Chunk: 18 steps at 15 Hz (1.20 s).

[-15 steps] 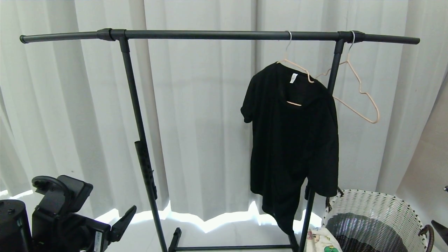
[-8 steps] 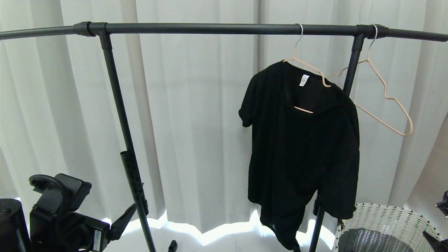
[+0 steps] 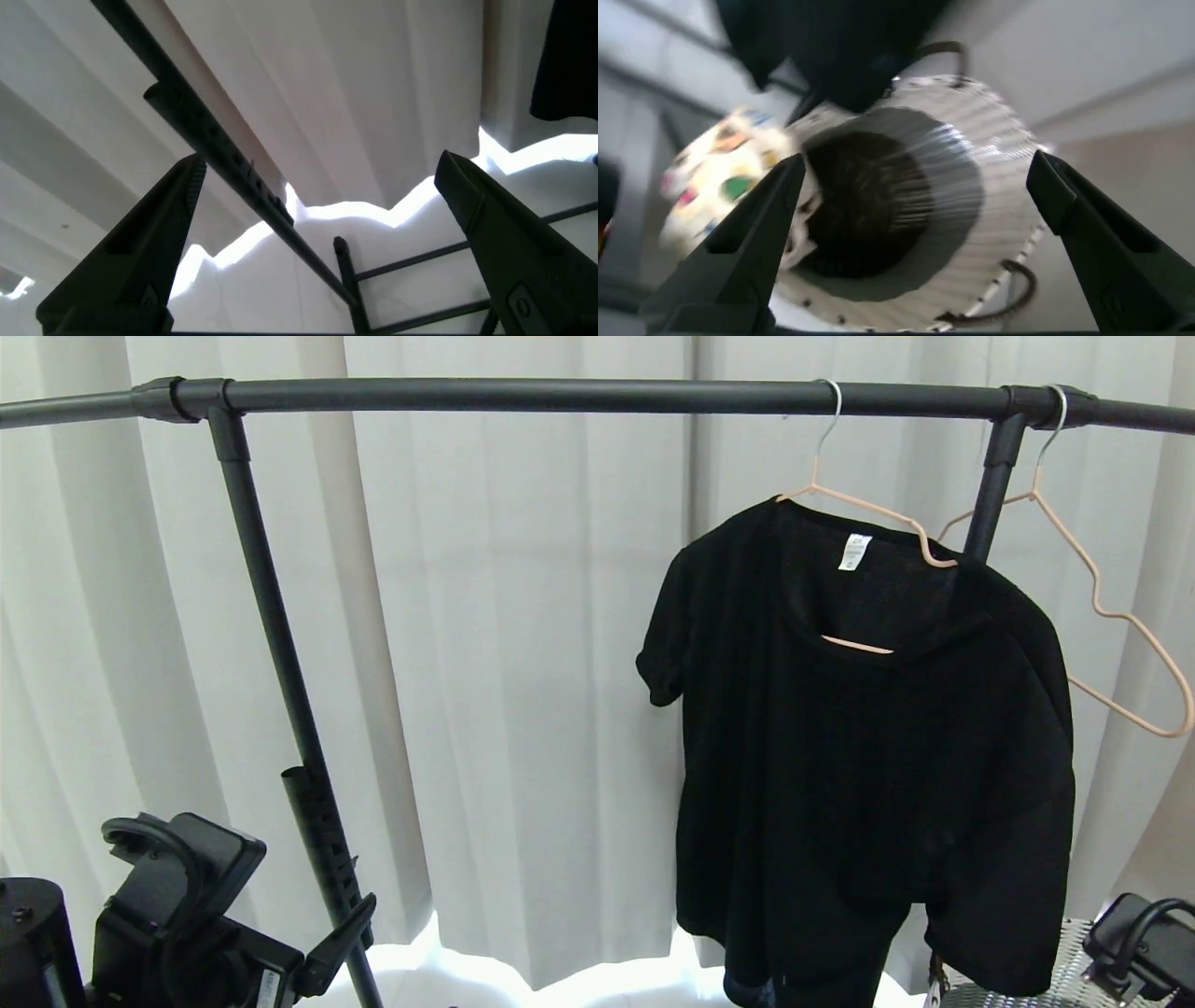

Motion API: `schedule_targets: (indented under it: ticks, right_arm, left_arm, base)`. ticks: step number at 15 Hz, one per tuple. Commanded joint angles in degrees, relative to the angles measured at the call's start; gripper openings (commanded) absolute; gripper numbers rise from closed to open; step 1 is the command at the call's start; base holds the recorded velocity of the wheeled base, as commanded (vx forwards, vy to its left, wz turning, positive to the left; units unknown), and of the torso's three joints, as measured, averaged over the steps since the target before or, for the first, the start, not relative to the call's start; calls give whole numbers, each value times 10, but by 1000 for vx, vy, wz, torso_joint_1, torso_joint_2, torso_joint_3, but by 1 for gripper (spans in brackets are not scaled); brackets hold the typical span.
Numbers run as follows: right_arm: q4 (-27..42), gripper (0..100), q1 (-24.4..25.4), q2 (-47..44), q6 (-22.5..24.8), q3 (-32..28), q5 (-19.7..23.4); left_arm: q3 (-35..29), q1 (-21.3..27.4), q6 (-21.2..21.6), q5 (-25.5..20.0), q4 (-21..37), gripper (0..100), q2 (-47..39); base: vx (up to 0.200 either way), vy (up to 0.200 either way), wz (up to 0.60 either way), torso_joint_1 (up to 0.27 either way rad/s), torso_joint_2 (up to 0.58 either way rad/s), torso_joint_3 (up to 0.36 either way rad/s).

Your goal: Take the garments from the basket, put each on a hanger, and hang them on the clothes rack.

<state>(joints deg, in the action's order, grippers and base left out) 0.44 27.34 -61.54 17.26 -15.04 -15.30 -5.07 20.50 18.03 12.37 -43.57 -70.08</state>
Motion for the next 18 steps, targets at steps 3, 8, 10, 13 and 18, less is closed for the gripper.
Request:
schedule_targets:
  ticks: [3,8,10,13,18]
  right_arm:
    - [-8,100,75,-133,-4,9,42]
    - [-98,100,121,-327,-6,-31,58]
    - [-105,100,135,-389,-7,-55,57]
    - [-105,100,149,-471,-50,-71,57]
    - [-104,100,149,-542,-149,-101,11]
  left_arm:
    - [-7,10,-1,0,0,100,0]
    - [-15,10,-3,-1,0,100,-3]
    - [-17,10,-4,-2,0,100,-3]
    - [-18,9,-14,-2,0,100,-13]
    - [-18,9,-15,-2,0,100,-11]
  base:
    - [0,0,0,0,0,0]
    - [0,0,0,0,0,0]
    - [0,0,0,0,0,0]
    - [0,0,0,0,0,0]
    - [0,0,0,0,0,0]
